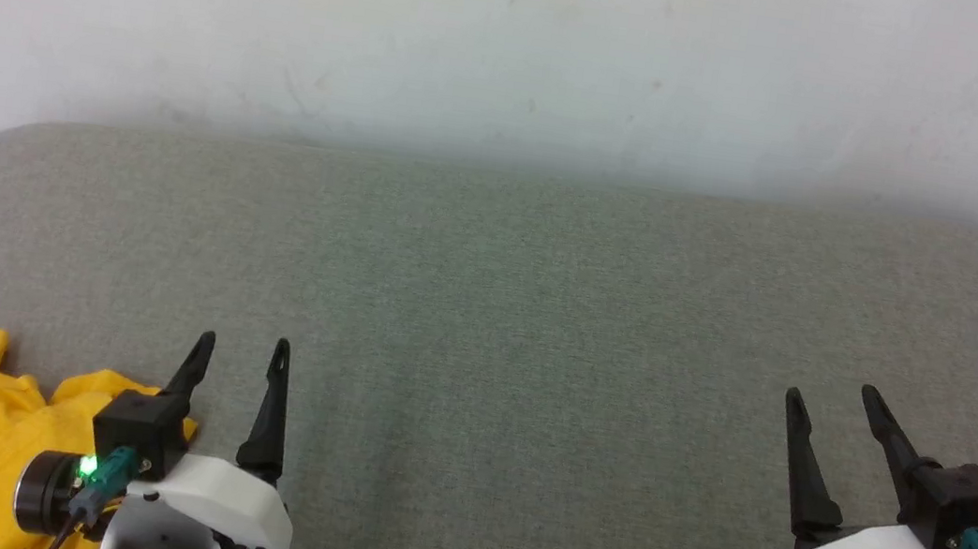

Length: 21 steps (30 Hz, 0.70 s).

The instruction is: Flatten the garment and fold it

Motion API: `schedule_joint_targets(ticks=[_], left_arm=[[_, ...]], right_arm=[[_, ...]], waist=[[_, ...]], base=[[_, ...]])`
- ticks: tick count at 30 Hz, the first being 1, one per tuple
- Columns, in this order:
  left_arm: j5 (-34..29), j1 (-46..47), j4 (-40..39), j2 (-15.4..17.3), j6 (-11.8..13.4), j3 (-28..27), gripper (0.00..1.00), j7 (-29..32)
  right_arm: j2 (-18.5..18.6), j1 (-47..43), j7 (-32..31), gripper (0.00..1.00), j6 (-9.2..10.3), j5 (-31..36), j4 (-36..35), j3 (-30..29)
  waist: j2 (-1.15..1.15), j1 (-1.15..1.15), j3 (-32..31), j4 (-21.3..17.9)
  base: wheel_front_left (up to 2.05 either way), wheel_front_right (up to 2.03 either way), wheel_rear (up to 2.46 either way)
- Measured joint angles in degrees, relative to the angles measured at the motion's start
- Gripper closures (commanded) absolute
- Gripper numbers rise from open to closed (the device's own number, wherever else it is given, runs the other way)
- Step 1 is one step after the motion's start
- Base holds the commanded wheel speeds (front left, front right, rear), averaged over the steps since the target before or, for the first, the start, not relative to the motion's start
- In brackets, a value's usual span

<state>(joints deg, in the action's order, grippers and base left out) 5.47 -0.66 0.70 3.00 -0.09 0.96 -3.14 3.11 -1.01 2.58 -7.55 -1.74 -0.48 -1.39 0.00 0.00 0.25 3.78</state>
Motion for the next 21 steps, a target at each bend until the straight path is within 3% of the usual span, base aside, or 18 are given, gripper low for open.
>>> schedule_joint_targets(ticks=[21], left_arm=[[4.08,-0.16,0.11,0.0,0.71,-1.44,0.0,-2.54]], right_arm=[[-0.01,-0.77,0.52,0.0,0.0,-0.34,-1.78,1.44]], waist=[[0.0,0.0,-0.21,9.03]], base=[[0.0,0.0,0.0]])
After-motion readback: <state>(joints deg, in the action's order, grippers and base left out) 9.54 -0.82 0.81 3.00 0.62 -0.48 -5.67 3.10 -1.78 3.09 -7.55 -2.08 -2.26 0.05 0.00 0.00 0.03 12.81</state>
